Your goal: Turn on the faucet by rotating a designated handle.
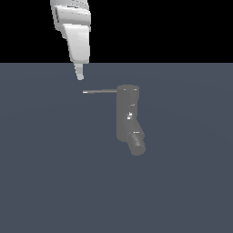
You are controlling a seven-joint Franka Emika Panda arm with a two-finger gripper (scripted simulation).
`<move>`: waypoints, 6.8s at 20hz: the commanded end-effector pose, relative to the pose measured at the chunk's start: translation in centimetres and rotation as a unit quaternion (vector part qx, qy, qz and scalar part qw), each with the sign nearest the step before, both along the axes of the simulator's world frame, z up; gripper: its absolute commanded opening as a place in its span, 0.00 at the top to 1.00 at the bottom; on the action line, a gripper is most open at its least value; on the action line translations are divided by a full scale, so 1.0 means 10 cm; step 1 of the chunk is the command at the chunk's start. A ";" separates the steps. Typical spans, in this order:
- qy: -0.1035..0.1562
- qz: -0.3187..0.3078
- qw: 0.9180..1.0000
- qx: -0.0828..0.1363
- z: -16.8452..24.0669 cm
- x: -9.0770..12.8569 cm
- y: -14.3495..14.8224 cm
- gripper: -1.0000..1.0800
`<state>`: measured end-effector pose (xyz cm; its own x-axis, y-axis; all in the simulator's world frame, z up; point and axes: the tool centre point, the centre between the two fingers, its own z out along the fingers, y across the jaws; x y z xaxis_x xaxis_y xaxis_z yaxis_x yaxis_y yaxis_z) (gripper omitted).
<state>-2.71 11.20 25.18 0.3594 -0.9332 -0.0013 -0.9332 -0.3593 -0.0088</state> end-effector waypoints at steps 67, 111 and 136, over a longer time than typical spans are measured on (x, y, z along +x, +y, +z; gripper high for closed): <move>0.004 -0.127 0.992 -0.001 -0.51 -0.56 -0.50 1.00; 0.004 -0.125 0.992 -0.002 -0.50 -0.97 -2.12 1.00; 0.004 -0.121 0.993 -0.002 -0.51 -0.35 -2.59 1.00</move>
<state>-6.52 -13.42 20.10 0.1414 -0.9900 -0.0021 -0.9900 -0.1414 0.0031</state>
